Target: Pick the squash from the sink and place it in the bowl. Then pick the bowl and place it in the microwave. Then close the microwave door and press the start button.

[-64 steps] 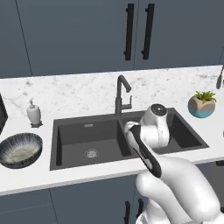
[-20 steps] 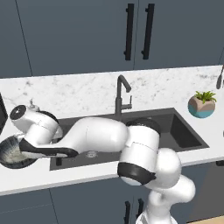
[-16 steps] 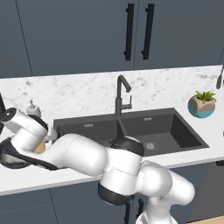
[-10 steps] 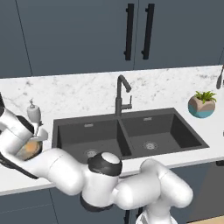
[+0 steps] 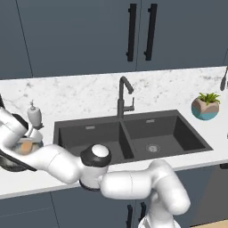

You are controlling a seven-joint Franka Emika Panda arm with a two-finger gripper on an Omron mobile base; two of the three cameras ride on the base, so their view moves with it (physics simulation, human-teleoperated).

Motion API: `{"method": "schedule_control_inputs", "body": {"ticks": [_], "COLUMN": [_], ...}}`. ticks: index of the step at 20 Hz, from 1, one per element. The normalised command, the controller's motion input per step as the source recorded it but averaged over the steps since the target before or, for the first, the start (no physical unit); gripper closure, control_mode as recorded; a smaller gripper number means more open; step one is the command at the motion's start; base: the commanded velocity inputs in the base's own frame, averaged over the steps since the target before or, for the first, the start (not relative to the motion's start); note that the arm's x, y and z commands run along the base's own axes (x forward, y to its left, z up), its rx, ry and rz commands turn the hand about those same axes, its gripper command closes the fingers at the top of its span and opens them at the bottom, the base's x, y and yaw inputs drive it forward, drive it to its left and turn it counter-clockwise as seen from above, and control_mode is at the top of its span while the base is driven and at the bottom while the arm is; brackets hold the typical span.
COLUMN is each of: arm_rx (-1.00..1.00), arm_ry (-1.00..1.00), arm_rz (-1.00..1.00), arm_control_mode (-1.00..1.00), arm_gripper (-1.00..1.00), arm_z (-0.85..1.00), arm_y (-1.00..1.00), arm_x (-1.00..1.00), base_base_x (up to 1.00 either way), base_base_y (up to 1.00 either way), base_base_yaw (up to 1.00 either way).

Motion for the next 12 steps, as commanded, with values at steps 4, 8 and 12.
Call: {"method": "schedule_control_inputs", "body": {"ticks": [4,8,12], "arm_rx": [0.0,0.0,0.04], "arm_ry": [0.02,0.01,0.0], "arm_rz": [-0.1,-0.12,-0.17], "arm_control_mode": [-1.0,-1.0,-1.0], "arm_gripper": [1.0,-1.0,-1.0], "arm_z": [-0.74,-0.61,0.13], "arm_y": [0.26,0.51,-0.04], "arm_x": [-0.01,0.0,0.0], "base_base_x": [0.0,0.0,0.0], "base_base_y": [0.0,0.0,0.0], "base_base_yaw": [0.0,0.0,0.0]}}
